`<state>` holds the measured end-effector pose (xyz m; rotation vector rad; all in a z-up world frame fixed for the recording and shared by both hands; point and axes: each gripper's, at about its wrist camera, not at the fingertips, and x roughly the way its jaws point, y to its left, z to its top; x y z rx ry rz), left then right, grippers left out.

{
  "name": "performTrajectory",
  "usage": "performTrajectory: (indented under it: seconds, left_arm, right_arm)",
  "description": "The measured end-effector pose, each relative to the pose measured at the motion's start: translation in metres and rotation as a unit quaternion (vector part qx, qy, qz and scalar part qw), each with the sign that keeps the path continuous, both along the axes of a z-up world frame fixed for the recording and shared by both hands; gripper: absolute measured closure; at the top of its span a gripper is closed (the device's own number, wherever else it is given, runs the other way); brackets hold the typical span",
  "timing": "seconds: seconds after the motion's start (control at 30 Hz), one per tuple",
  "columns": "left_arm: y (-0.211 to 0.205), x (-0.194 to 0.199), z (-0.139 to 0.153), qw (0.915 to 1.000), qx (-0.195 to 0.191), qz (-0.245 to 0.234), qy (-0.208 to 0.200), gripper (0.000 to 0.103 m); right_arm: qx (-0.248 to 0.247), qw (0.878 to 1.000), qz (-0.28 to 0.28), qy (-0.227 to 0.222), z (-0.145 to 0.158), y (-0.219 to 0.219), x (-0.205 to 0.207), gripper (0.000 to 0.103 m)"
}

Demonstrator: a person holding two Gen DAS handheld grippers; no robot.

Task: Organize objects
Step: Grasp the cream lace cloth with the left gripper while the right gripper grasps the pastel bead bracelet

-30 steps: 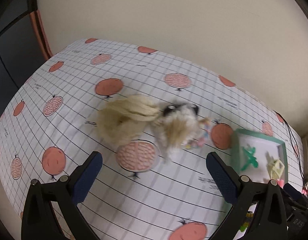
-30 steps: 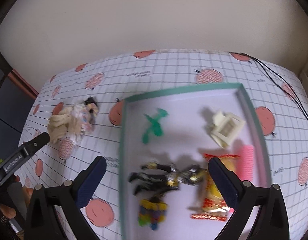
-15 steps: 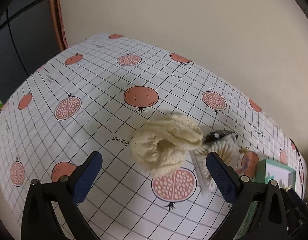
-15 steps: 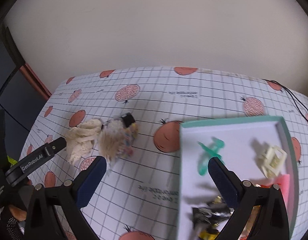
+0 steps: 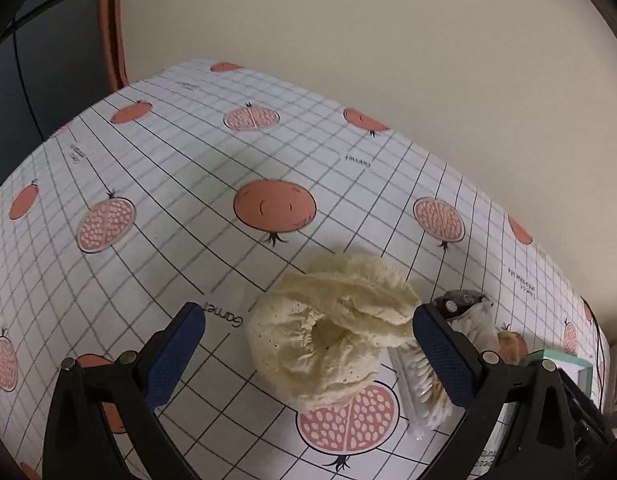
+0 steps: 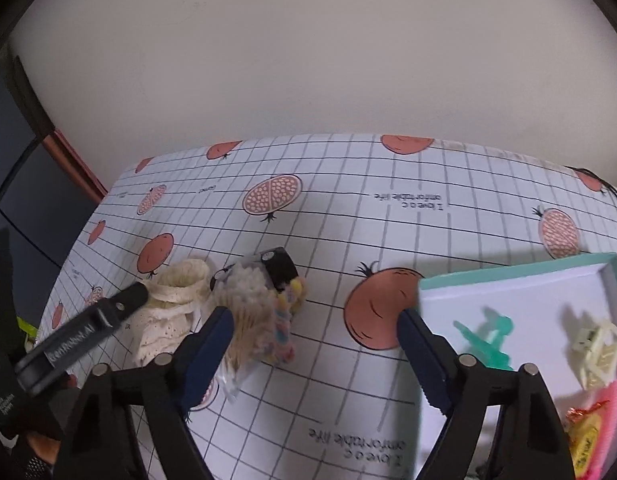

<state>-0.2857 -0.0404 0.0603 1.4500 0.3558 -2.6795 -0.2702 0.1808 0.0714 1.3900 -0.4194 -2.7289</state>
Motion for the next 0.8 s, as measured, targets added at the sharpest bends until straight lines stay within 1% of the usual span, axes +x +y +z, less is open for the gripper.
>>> performTrajectory:
  seconds: [0.1,0.17,0.23,0.27,0.3,0.37,0.43,0.47,0.5,0.53,0.6,0.7,0.77,0.8]
  left_arm:
    - [0.003,-0.004,-0.008,0.9998,0.012,-0.014,-0.006,0.0]
    - [0.006,-0.005,-0.009,0.9998,0.005,-0.019,-0.005,0.0]
    - [0.007,-0.006,-0.01,0.9997,0.005,-0.024,-0.006,0.0]
    - [0.008,-0.006,-0.01,0.9996,0.006,-0.025,-0.007,0.0]
    - [0.008,-0.007,-0.011,0.9996,0.009,-0.025,-0.008,0.0]
    - [0.008,-0.006,-0.013,0.9995,0.014,-0.027,-0.011,0.0]
    - [0.007,-0.007,-0.016,0.9992,0.017,-0.03,-0.019,0.0]
    - [0.006,-0.008,-0.017,0.9992,0.018,-0.029,-0.021,0.0]
    - [0.006,-0.007,-0.018,0.9992,0.02,-0.028,-0.022,0.0]
    - [0.006,-0.007,-0.018,0.9991,0.023,-0.027,-0.021,0.0]
    - [0.006,-0.006,-0.018,0.9991,0.026,-0.029,-0.019,0.0]
    - [0.008,-0.007,-0.018,0.9992,0.022,-0.029,-0.018,0.007]
    - [0.008,-0.007,-0.02,0.999,0.025,-0.029,-0.021,0.017]
    - [0.009,-0.007,-0.02,0.999,0.025,-0.03,-0.021,0.02]
  right_arm:
    - [0.005,1.0,0.0,0.001,-0.005,-0.006,-0.003,0.022]
    - [0.005,1.0,-0.002,0.002,-0.009,-0.009,-0.005,0.033]
    - [0.001,1.0,-0.01,0.0,-0.013,-0.009,-0.007,0.04]
    - [-0.002,1.0,-0.012,-0.001,-0.014,-0.009,-0.008,0.044]
    - [-0.005,1.0,-0.012,-0.002,-0.015,-0.009,-0.009,0.047]
    - [-0.014,1.0,-0.009,-0.002,-0.017,-0.009,-0.01,0.057]
    - [-0.01,1.0,-0.007,-0.001,-0.017,-0.012,-0.009,0.062]
    - [-0.009,1.0,-0.007,-0.002,-0.018,-0.013,-0.009,0.068]
    - [-0.011,1.0,-0.006,-0.001,-0.018,-0.014,-0.009,0.072]
    - [-0.013,1.0,-0.007,-0.001,-0.02,-0.014,-0.01,0.079]
    - [-0.019,1.0,-0.008,-0.006,-0.022,-0.014,-0.01,0.085]
    - [-0.023,1.0,-0.006,-0.004,-0.023,-0.013,-0.008,0.093]
    - [-0.023,1.0,-0.006,-0.003,-0.023,-0.013,-0.008,0.094]
    - [-0.022,1.0,-0.006,-0.002,-0.023,-0.013,-0.008,0.094]
